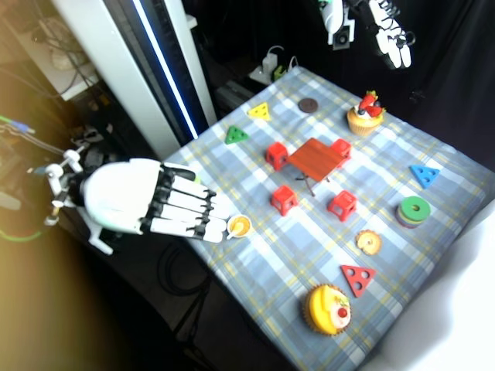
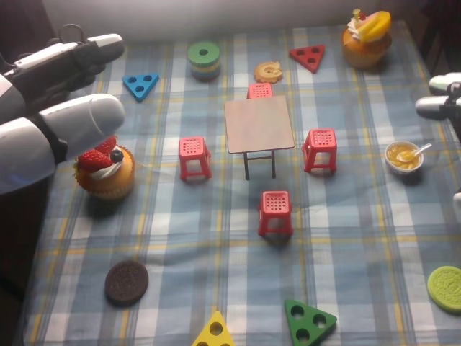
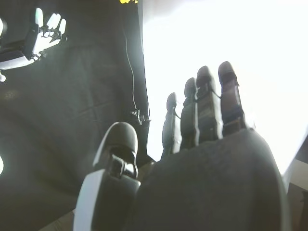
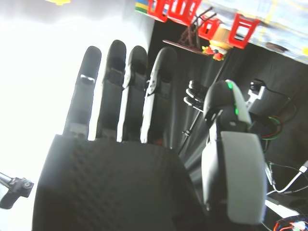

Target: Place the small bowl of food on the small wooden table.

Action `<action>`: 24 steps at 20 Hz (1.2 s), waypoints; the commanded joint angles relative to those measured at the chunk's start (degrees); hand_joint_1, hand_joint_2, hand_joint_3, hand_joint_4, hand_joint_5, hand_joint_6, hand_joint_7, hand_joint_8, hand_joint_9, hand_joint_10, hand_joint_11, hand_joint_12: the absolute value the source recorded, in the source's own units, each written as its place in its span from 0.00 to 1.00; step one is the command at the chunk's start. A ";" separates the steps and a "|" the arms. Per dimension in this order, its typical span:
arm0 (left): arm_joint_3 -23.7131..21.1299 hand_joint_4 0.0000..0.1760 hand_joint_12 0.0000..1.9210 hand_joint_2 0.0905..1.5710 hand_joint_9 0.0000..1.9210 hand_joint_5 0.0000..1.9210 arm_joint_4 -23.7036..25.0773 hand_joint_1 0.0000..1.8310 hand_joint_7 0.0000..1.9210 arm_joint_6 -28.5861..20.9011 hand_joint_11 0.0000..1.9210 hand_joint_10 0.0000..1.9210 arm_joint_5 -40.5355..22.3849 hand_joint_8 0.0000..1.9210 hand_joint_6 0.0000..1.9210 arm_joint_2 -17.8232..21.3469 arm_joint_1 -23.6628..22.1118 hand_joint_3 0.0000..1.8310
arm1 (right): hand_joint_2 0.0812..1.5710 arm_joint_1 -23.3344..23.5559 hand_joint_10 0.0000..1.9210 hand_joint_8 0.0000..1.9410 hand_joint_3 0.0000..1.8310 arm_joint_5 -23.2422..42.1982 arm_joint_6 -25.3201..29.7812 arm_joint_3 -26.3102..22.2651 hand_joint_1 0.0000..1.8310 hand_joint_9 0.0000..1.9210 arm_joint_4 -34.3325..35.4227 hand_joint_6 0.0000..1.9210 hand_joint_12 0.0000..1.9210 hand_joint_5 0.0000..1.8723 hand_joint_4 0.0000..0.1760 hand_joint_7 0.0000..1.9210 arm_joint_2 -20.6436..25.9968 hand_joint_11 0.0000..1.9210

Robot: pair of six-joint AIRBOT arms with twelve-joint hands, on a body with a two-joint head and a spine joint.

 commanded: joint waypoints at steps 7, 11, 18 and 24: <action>0.73 1.00 0.28 0.68 0.15 0.15 0.17 0.13 0.14 -0.26 0.03 0.00 -5.65 0.00 0.00 -0.54 -0.43 0.00 | 0.64 8.94 0.01 0.01 0.00 -3.87 3.52 6.97 0.44 0.18 -1.51 0.00 0.28 0.18 0.00 0.21 -4.80 0.03; 0.87 1.00 0.32 0.64 0.15 0.15 0.16 0.25 0.13 -0.26 0.04 0.00 -5.29 0.00 0.00 -0.56 -0.42 0.00 | 0.57 14.09 0.01 0.00 0.00 -13.19 4.61 10.18 0.53 0.37 -6.93 0.00 0.32 0.38 0.00 0.41 -6.48 0.21; 1.12 1.00 0.40 0.61 0.15 0.16 0.16 0.29 0.13 -0.27 0.03 0.00 -4.50 0.00 0.00 -0.95 -0.43 0.00 | 0.55 18.41 0.00 0.00 0.00 -19.92 4.65 11.88 0.54 0.33 -12.09 0.00 0.27 0.33 0.00 0.35 -7.04 0.20; 1.02 1.00 0.40 0.63 0.15 0.14 -0.20 0.25 0.12 -0.29 0.01 0.00 -4.54 0.00 0.00 -1.15 -0.41 0.00 | 0.55 20.36 0.00 0.00 0.00 -22.92 4.65 13.58 0.55 0.31 -13.25 0.00 0.18 0.31 0.00 0.32 -8.83 0.22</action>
